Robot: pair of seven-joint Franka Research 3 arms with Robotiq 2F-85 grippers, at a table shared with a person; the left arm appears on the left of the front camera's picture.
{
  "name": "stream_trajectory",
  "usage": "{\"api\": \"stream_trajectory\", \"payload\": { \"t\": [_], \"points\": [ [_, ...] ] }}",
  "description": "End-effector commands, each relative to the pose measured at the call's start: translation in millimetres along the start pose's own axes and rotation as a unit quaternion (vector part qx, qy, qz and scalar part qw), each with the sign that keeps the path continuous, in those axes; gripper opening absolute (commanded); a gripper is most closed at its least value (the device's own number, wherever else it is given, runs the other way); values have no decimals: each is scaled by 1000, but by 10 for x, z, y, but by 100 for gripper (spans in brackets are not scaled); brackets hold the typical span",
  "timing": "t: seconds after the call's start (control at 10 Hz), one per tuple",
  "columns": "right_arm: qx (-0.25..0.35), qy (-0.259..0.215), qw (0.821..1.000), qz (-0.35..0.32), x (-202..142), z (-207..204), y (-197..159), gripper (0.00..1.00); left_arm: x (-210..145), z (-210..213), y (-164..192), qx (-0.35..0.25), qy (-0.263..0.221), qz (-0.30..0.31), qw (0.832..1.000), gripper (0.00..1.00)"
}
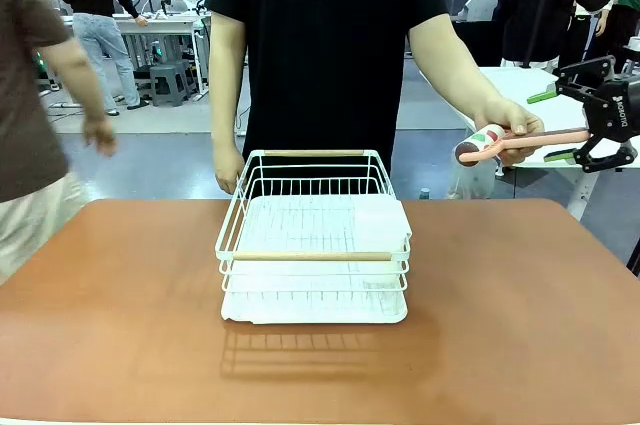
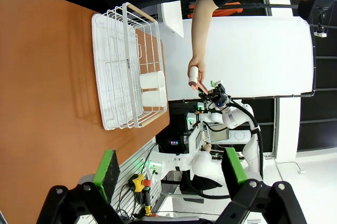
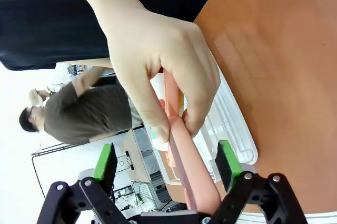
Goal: Clean the table.
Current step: Pick up the Lint Roller when the human hands it over.
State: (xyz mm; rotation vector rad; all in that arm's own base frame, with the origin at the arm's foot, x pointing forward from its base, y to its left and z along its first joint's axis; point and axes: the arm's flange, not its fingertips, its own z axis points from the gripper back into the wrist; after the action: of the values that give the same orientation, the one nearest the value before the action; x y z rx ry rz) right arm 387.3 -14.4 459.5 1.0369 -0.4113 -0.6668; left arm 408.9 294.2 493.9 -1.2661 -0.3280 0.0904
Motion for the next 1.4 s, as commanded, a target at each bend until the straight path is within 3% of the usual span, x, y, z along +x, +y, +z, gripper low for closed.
{"api": "stream_trajectory", "payload": {
  "t": [0.0,0.1,0.2,0.3,0.4,0.5,0.6,0.7,0.8,0.9,1.3],
  "points": [
    [22,-3,1000,14,-12,-28,-57,77,-16,24,-22,-14,-3,-4,1000,100],
    [24,-4,1000,15,-7,-20,-53,61,-16,24,-22,-14,-3,-4,1000,100],
    [26,-5,1000,15,-1,-8,-48,76,-16,24,-22,-14,-3,-4,1000,100],
    [31,-8,999,15,6,11,-44,41,-16,24,-22,-14,-3,-4,1000,100],
    [34,-11,999,14,9,29,-36,57,-16,24,-22,-14,-3,-4,1000,100],
    [35,-12,999,15,15,40,-34,22,-16,24,-22,-14,-3,-4,1000,100],
    [35,-11,999,15,16,44,-35,37,-16,24,-22,-14,-3,-4,1000,100],
    [35,-11,999,14,22,46,-37,2,-16,24,-22,-14,-3,-4,1000,100],
    [35,-11,999,13,30,49,-41,17,-16,24,-22,-14,-3,-4,1000,100],
    [34,-11,999,12,37,53,-44,0,-16,24,-22,-14,-3,-4,1000,100],
    [32,-9,999,11,39,50,-45,1,-16,24,-22,-14,-3,-4,1000,100]
  ]
}}
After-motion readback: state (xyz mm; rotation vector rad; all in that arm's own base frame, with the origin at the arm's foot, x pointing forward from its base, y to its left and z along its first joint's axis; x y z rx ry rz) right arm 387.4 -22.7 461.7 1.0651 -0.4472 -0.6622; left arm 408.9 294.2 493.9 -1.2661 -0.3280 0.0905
